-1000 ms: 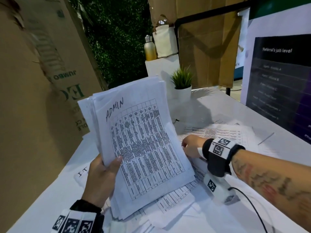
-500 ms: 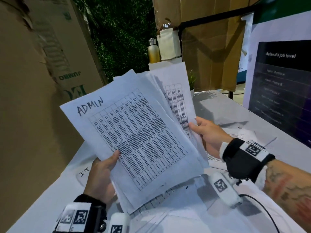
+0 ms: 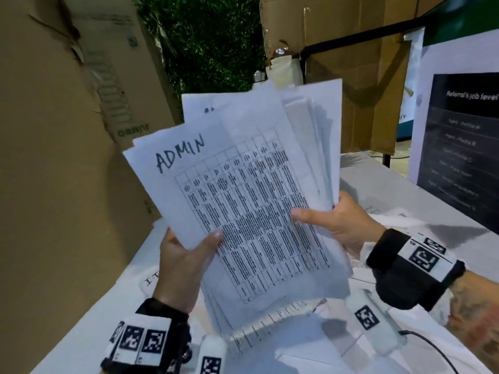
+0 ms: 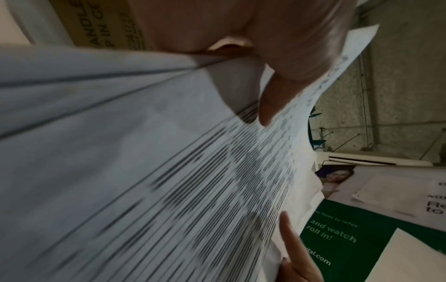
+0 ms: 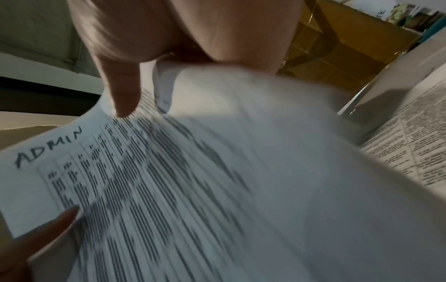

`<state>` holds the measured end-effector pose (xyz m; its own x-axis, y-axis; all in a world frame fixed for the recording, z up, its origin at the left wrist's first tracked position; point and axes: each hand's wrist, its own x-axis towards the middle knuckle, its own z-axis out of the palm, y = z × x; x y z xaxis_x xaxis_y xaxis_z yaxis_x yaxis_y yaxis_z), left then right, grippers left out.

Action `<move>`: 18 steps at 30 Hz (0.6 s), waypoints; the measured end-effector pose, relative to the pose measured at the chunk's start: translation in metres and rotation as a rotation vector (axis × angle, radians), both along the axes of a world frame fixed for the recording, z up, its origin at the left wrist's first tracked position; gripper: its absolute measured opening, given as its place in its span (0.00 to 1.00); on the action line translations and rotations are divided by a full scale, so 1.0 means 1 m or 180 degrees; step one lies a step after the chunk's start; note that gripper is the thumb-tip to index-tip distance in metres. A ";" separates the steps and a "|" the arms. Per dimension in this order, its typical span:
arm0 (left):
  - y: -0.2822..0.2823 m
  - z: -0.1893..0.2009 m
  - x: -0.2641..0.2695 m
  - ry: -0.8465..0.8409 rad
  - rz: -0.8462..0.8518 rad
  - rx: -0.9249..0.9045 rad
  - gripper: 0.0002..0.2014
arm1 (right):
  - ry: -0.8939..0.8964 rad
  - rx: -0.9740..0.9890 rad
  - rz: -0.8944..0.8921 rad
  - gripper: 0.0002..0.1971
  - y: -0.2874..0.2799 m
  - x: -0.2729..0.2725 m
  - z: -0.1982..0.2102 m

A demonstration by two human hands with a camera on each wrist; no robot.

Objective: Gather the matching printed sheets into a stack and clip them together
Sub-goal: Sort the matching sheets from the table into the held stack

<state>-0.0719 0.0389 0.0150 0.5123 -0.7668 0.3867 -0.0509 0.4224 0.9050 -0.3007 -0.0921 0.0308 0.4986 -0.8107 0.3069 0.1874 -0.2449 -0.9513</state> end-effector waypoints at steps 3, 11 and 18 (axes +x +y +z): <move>0.002 0.005 0.000 -0.0160 -0.0309 0.0058 0.25 | -0.0151 0.0032 0.0111 0.18 0.003 -0.003 0.003; 0.001 0.028 -0.011 -0.0449 -0.0347 -0.0299 0.15 | -0.0286 -0.0175 0.0160 0.18 0.014 -0.003 0.017; 0.010 0.055 -0.022 -0.0871 -0.0008 -0.0838 0.18 | -0.0340 -0.0837 -0.0524 0.15 0.027 -0.003 0.040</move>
<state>-0.0936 0.0484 0.0696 0.3609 -0.6241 0.6930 -0.2743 0.6391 0.7185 -0.3034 -0.0651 0.0711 0.3211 -0.7637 0.5601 0.2203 -0.5150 -0.8284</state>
